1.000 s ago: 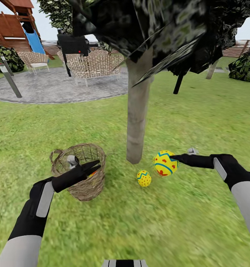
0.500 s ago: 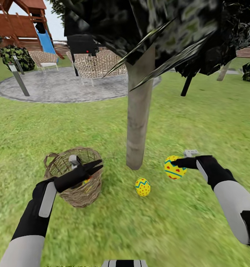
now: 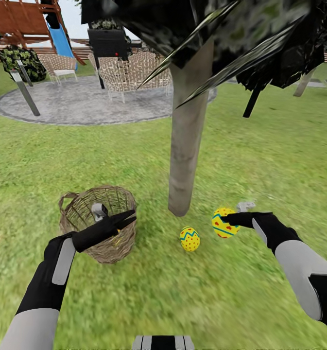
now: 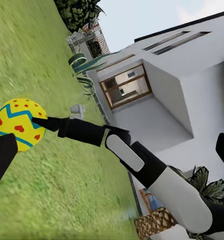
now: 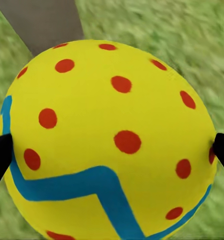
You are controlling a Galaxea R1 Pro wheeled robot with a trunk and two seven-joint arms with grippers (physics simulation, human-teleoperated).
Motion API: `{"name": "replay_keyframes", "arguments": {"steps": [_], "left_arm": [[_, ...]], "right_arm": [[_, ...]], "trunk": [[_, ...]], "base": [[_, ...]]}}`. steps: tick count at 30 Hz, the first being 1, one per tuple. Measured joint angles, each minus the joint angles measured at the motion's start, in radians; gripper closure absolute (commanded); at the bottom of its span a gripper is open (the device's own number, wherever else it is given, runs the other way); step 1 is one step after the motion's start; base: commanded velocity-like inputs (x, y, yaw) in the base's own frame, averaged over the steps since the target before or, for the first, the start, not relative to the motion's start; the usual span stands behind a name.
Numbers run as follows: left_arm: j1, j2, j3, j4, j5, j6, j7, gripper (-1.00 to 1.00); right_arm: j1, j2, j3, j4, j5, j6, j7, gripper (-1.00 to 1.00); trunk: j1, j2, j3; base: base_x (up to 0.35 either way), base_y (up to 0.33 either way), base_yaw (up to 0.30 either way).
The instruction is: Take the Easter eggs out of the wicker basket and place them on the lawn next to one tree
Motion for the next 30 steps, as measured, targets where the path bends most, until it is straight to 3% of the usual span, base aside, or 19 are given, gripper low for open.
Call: {"name": "replay_keyframes", "arguments": {"steps": [2,5,7,17,18,19,25,28,30], "left_arm": [[0.000,0.000,0.000,0.000,0.000,0.000,0.000,-1.00],[0.000,0.000,0.000,0.000,0.000,0.000,0.000,-1.00],[0.000,0.000,-0.001,0.000,0.000,0.000,0.000,-1.00],[0.000,0.000,-0.002,0.000,0.000,0.000,0.001,-1.00],[0.000,0.000,-0.002,0.000,0.000,0.000,0.001,-1.00],[0.000,0.000,-0.002,0.000,-0.001,0.000,0.000,-1.00],[0.000,-0.001,-0.006,0.001,0.000,0.000,0.001,-1.00],[0.000,-0.014,-0.128,0.000,0.001,-0.001,0.007,-1.00],[0.000,-0.033,-0.150,-0.001,0.002,-0.002,0.004,-1.00]], "right_arm": [[0.000,0.001,-0.001,0.007,0.000,-0.013,0.007,1.00],[0.008,-0.006,-0.002,0.038,-0.005,-0.118,0.024,1.00],[0.010,-0.001,-0.003,0.046,-0.006,-0.135,0.023,1.00],[0.011,0.025,-0.004,0.049,-0.006,-0.139,0.006,1.00],[0.011,0.039,-0.001,0.049,-0.018,-0.137,0.013,1.00],[0.011,0.075,0.001,0.050,-0.017,-0.137,0.008,1.00],[0.011,0.077,-0.001,0.048,-0.027,-0.137,0.001,1.00],[0.011,0.077,-0.001,0.048,-0.027,-0.137,0.001,1.00],[0.010,0.077,-0.001,0.048,-0.027,-0.137,0.001,1.00]], "trunk": [[0.001,0.000,-0.008],[0.002,-0.001,-0.019],[0.003,-0.002,-0.027],[0.008,-0.004,-0.066],[0.008,-0.004,-0.070],[0.009,-0.004,-0.074],[0.011,-0.006,-0.097],[0.013,-0.007,-0.108],[0.012,-0.007,-0.108]], "base": [[0.000,0.000,0.000],[0.000,0.000,0.000],[0.000,0.000,0.000],[0.000,0.000,0.000],[0.000,0.000,0.000],[0.000,0.000,0.000],[0.000,0.000,0.000],[0.000,0.000,0.000],[0.000,0.000,0.000]]}}
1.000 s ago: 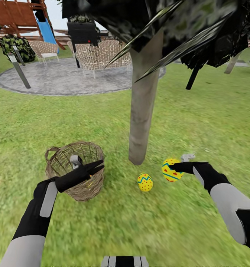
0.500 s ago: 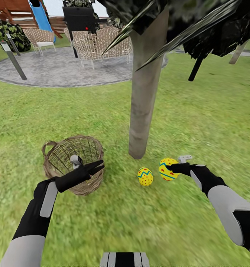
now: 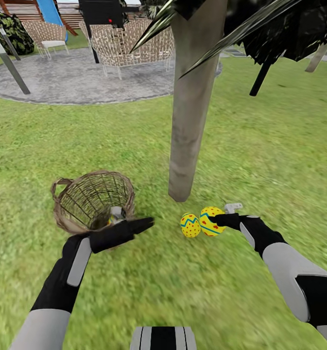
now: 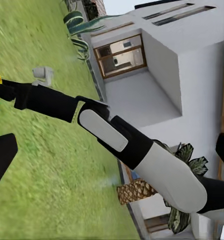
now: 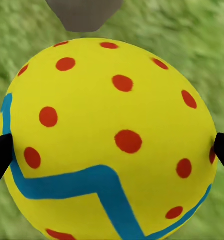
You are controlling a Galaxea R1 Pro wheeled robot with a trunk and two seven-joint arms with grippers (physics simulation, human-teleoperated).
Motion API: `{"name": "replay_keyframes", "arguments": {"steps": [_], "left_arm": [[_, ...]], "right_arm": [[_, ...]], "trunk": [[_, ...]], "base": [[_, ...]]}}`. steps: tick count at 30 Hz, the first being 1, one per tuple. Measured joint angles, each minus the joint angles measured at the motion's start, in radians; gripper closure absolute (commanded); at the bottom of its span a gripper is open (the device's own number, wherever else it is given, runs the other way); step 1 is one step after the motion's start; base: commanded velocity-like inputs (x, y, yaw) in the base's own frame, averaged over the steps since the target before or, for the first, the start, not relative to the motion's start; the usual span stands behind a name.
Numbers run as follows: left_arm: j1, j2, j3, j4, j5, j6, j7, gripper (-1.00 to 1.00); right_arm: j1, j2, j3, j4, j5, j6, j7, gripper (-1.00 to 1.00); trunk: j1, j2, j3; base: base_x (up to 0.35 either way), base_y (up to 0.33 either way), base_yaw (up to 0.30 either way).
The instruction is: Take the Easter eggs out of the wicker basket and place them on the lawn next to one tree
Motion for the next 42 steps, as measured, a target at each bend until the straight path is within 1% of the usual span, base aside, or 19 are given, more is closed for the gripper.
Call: {"name": "replay_keyframes", "arguments": {"steps": [3,5,7,13,17,21,23,25,26,29,30,32,35,42], "left_arm": [[0.000,-0.010,-0.008,0.001,0.000,-0.009,0.000,-1.00],[0.000,-0.021,-0.007,0.003,0.001,-0.012,0.001,-1.00],[0.000,-0.024,-0.007,0.003,0.001,-0.013,0.002,-1.00],[0.000,-0.025,-0.007,0.003,0.001,-0.013,0.001,-1.00],[0.000,-0.025,-0.007,0.005,0.000,-0.014,0.000,-1.00],[0.000,-0.025,-0.007,0.007,0.000,-0.014,0.000,-1.00],[0.000,-0.025,-0.007,0.010,0.000,-0.014,0.001,-1.00],[0.000,-0.025,-0.007,0.010,0.000,-0.013,0.001,-1.00],[0.000,-0.025,-0.007,0.010,0.000,-0.013,0.001,-1.00],[0.000,-0.027,-0.007,0.015,0.000,-0.014,0.001,-1.00],[0.000,-0.028,-0.007,0.016,0.000,-0.014,0.001,-1.00],[0.001,-0.029,-0.007,0.013,0.000,-0.015,0.001,-1.00],[0.002,-0.030,-0.008,0.011,-0.001,-0.014,0.002,-1.00],[0.002,-0.031,-0.008,0.010,-0.002,-0.014,0.002,-1.00]], "right_arm": [[0.000,-0.001,0.000,-0.001,0.000,0.001,-0.002,1.00],[0.000,-0.001,0.000,-0.001,0.001,0.002,-0.023,1.00],[0.000,-0.001,0.000,-0.001,0.000,0.002,-0.039,1.00],[0.000,-0.001,0.000,-0.001,0.001,0.002,-0.045,1.00],[0.000,-0.001,0.000,-0.003,0.002,0.002,-0.047,1.00],[0.000,0.003,0.001,-0.003,-0.001,0.002,-0.106,1.00],[0.000,0.016,0.000,-0.002,0.001,0.002,-0.114,1.00],[0.000,0.019,0.000,-0.001,0.007,0.001,-0.116,1.00],[0.000,0.017,-0.001,0.002,0.024,0.000,-0.128,1.00],[0.000,-0.014,0.001,0.012,0.022,0.000,-0.115,1.00],[0.000,-0.019,0.001,0.014,0.022,0.000,-0.115,1.00],[0.000,-0.022,0.001,0.015,0.022,-0.001,-0.114,1.00],[0.000,-0.021,-0.001,0.001,0.022,-0.001,-0.115,1.00],[0.000,-0.003,-0.003,0.000,0.021,-0.001,-0.121,1.00]], "trunk": [[0.000,0.000,0.000],[0.000,0.000,0.000],[0.000,0.000,0.000],[0.000,0.000,0.000],[0.000,0.000,0.000],[0.000,0.000,0.000],[0.000,0.000,0.000],[0.000,0.000,0.000],[0.000,0.000,0.000],[0.000,0.000,0.000],[0.000,0.000,0.000],[0.000,0.000,0.000],[0.001,-0.001,-0.012],[0.005,-0.002,-0.039]], "base": [[0.000,-0.088,0.000],[0.000,-0.270,0.000],[0.000,-0.303,0.000],[0.051,-0.310,0.015],[0.172,-0.306,0.249],[0.215,-0.280,0.295],[0.220,-0.207,0.297],[0.104,-0.051,0.297],[0.029,-0.014,0.297],[0.008,-0.004,0.259],[0.001,-0.001,0.076],[0.000,0.000,0.025],[0.000,0.000,0.003],[0.000,0.000,0.000]]}}
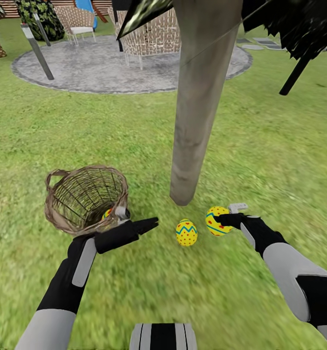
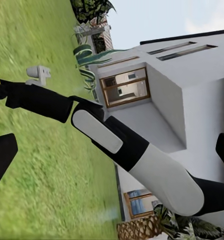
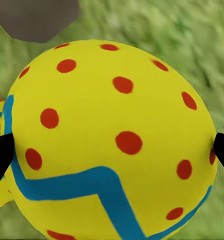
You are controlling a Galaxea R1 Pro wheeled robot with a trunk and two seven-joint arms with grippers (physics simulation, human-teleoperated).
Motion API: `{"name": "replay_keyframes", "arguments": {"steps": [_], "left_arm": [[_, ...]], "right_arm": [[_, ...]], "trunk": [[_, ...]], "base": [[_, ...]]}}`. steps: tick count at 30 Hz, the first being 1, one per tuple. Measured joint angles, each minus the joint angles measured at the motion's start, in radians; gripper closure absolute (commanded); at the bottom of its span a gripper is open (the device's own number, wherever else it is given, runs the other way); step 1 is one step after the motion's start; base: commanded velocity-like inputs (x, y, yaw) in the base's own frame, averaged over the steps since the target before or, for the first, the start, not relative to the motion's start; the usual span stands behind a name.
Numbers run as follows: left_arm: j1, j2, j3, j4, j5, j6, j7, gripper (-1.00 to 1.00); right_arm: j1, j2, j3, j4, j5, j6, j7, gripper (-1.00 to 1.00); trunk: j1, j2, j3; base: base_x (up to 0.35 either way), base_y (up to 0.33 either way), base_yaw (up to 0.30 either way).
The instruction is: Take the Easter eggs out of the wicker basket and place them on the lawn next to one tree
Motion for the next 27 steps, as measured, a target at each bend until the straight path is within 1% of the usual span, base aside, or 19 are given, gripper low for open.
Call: {"name": "replay_keyframes", "arguments": {"steps": [2,4,6,9,11,12,13,14,15,16,18,24,27], "left_arm": [[0.000,0.000,-0.001,0.000,0.000,0.000,0.000,-1.00],[0.000,0.000,-0.014,0.000,0.000,0.000,0.000,-1.00],[0.000,0.000,-0.020,0.000,0.000,0.000,0.000,-1.00],[0.000,0.000,-0.021,-0.003,0.000,0.000,0.000,-1.00],[0.000,0.000,-0.021,-0.004,0.000,0.000,0.000,-1.00],[0.000,-0.005,-0.021,0.001,0.006,0.001,0.006,-1.00],[0.004,-0.011,-0.019,-0.003,0.011,-0.001,0.002,-1.00],[0.005,-0.010,-0.019,-0.004,0.017,-0.001,0.001,-1.00],[0.005,-0.010,-0.019,-0.005,0.023,-0.002,0.001,-1.00],[0.008,-0.008,-0.019,-0.007,0.025,-0.002,0.000,-1.00],[0.011,-0.008,-0.019,-0.008,0.025,-0.003,0.000,-1.00],[0.012,-0.008,-0.019,-0.009,0.026,-0.003,0.000,-1.00],[0.012,-0.008,-0.019,-0.009,0.026,-0.003,0.000,-1.00]], "right_arm": [[0.000,0.005,0.000,0.000,0.000,0.000,0.000,1.00],[0.000,0.011,0.000,0.000,0.000,0.000,0.000,1.00],[0.000,0.016,0.000,0.000,0.000,0.000,0.001,1.00],[0.000,0.023,0.000,0.000,0.000,0.000,0.007,1.00],[0.000,0.024,0.001,-0.001,-0.010,0.001,0.008,1.00],[-0.004,0.029,0.005,0.001,0.017,-0.004,0.001,1.00],[-0.004,0.034,0.008,0.004,0.025,0.001,-0.005,1.00],[-0.004,0.039,0.011,0.004,0.036,0.001,-0.011,1.00],[-0.003,0.039,0.015,0.004,0.035,0.002,-0.017,1.00],[-0.003,0.033,0.013,0.004,0.030,0.003,-0.011,1.00],[-0.002,0.027,0.013,0.000,0.020,0.004,0.001,1.00],[-0.002,0.026,0.011,-0.003,-0.009,0.004,0.009,1.00],[-0.002,0.026,0.011,-0.003,-0.008,0.003,0.008,1.00]], "trunk": [[0.001,0.000,-0.008],[0.002,-0.001,-0.015],[0.003,-0.001,-0.023],[0.004,-0.002,-0.035],[0.005,-0.003,-0.043],[0.005,-0.003,-0.043],[0.005,-0.003,-0.043],[0.005,-0.003,-0.043],[0.005,-0.003,-0.043],[0.005,-0.003,-0.043],[0.006,-0.003,-0.050],[0.009,-0.005,-0.073],[0.010,-0.005,-0.085]], "base": [[0.000,0.000,0.000],[0.000,0.000,0.000],[0.000,0.000,0.000],[0.000,0.000,0.000],[0.000,0.000,0.000],[0.000,0.000,0.000],[0.000,0.000,0.000],[0.000,0.000,0.000],[0.000,0.000,0.000],[0.000,0.000,0.000],[0.000,0.000,0.000],[0.000,0.000,0.000],[0.000,0.000,0.000]]}}
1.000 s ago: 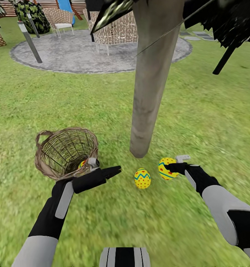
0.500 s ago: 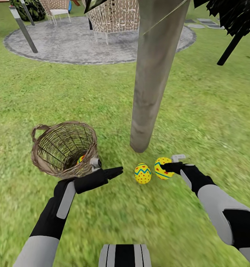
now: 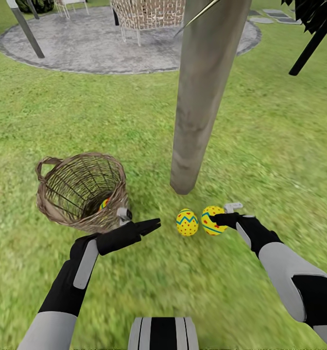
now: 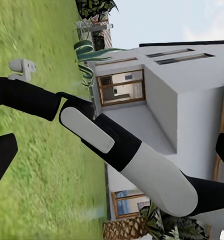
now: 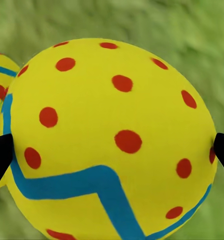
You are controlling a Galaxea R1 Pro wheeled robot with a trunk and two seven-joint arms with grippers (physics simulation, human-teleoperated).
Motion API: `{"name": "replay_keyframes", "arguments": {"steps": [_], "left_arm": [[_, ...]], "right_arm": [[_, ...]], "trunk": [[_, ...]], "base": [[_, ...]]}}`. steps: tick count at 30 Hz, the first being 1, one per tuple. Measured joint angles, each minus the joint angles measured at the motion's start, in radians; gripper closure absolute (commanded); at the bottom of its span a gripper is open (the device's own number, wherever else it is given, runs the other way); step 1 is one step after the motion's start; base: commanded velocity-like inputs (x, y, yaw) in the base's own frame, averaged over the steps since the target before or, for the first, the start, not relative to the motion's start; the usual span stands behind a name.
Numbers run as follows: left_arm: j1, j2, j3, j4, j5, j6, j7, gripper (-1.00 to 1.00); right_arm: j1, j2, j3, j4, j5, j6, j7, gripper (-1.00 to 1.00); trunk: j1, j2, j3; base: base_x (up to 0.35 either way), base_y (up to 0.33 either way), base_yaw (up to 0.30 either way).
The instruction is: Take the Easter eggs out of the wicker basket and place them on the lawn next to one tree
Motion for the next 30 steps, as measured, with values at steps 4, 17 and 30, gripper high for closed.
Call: {"name": "replay_keyframes", "arguments": {"steps": [4,17,30], "left_arm": [[0.000,0.000,0.000,0.000,0.000,0.000,0.000,-1.00],[0.000,0.000,0.000,0.000,0.000,-0.001,0.000,-1.00],[0.000,0.000,0.002,0.007,0.002,-0.003,-0.002,-1.00]], "right_arm": [[0.002,0.005,0.000,0.006,-0.001,-0.010,-0.062,1.00],[0.003,0.008,0.000,0.002,-0.001,-0.023,-0.080,1.00],[0.003,0.008,0.000,0.001,-0.001,-0.023,-0.080,1.00]], "trunk": [[0.002,-0.001,-0.015],[0.008,-0.004,-0.066],[0.008,-0.005,-0.074]], "base": [[0.000,0.000,0.000],[0.000,0.000,0.000],[0.035,0.000,0.000]]}}
